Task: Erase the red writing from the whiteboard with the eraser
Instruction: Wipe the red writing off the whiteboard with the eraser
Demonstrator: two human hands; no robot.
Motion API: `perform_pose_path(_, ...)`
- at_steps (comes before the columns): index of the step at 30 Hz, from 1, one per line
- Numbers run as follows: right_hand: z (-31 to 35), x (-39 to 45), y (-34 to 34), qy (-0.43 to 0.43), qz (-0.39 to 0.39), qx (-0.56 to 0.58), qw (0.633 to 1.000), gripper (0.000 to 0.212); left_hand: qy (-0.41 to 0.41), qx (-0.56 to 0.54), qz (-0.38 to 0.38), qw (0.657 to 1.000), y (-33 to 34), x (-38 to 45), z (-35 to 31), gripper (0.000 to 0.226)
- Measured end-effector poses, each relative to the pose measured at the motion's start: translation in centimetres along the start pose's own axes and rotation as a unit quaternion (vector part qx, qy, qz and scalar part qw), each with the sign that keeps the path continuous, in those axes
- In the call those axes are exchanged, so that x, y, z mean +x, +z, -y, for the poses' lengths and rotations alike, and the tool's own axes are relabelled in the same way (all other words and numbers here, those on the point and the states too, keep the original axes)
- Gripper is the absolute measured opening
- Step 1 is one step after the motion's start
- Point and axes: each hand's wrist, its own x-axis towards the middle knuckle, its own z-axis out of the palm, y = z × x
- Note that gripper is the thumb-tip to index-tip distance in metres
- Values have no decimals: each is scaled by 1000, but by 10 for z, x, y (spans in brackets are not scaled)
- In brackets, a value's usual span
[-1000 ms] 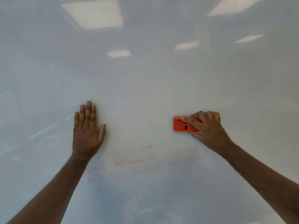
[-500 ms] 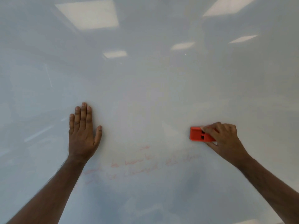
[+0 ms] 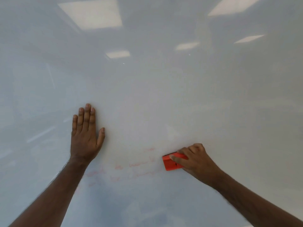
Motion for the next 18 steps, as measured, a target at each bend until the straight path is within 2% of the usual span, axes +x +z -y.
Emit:
perform_pose_path(3,-23,-26,-4,28,0,3,1000,48,-1,2,0,1000,1,0,1,78)
perform_pose_path(9,-73,-7,-41,186,-49,17,981,53,-2,4,-4,1000,1,1,0,78)
perform_pose_path(13,-52,50,-42,191,-100,37,976,64,2,-1,-2,1000,0,1,-1,78)
perform_pose_path(16,-17,93,-37,152,-109,35,982,55,4,-5,3,1000,-1,1,0,78)
perform_pose_path(18,8,111,-28,118,-102,28,987,58,6,-6,7,1000,-1,1,1,78)
